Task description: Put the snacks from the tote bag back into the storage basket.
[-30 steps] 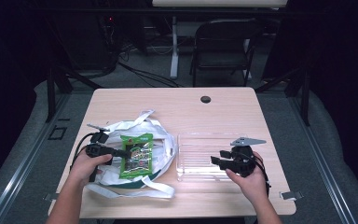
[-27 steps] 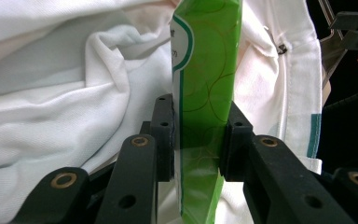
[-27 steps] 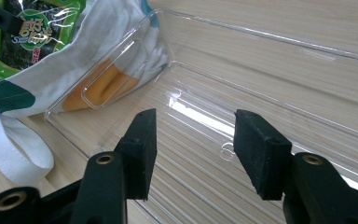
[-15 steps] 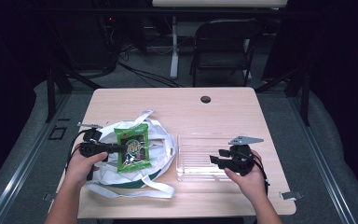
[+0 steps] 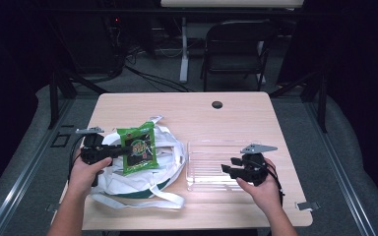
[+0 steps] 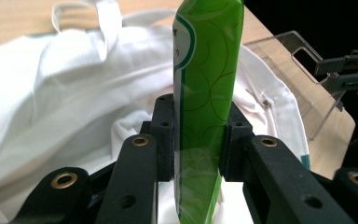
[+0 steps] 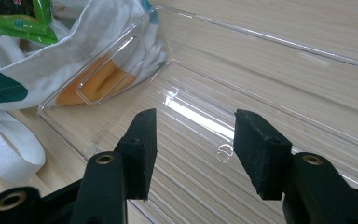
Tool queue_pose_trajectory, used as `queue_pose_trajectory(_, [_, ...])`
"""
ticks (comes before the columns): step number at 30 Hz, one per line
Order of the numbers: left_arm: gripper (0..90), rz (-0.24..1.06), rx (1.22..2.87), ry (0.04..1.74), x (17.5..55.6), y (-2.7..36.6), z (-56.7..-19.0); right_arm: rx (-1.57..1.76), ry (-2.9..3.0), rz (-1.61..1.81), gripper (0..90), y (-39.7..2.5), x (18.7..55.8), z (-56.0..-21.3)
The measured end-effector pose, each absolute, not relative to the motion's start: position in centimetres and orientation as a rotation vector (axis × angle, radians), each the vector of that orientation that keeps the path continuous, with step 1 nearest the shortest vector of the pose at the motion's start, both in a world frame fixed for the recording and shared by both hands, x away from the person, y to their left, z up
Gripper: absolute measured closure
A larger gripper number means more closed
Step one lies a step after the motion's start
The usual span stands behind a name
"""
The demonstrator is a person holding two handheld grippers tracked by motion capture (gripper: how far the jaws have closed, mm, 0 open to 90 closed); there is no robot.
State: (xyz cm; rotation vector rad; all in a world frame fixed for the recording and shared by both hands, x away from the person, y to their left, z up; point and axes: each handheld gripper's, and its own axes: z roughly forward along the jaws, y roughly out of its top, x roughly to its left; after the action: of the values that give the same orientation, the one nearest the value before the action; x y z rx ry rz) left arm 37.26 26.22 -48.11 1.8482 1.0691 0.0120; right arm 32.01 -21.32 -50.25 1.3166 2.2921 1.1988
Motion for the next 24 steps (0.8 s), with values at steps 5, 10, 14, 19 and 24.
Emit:
queue_pose_trajectory(5, [72.2,0.095,1.824,1.026,36.9,26.1,-47.5,1.304,2.294,1.19,49.3,-21.3,31.9,-50.2])
queue_pose_trajectory(10, [72.2,0.152,1.805,0.986,36.6,26.0,-46.9,1.289,2.296,1.19,49.3,-21.2,31.8,-50.3])
queue_pose_trajectory(14, [72.2,0.19,1.798,0.96,36.4,25.8,-46.6,1.28,2.298,1.176,49.3,-21.2,31.8,-50.3])
queue_pose_trajectory(19, [72.3,0.218,1.796,0.938,36.1,25.5,-46.2,1.264,2.307,1.165,49.3,-21.2,31.8,-50.3])
queue_pose_trajectory(24, [72.3,0.234,1.793,0.917,35.9,25.1,-45.9,1.245,2.31,1.152,48.9,-21.2,31.7,-50.3])
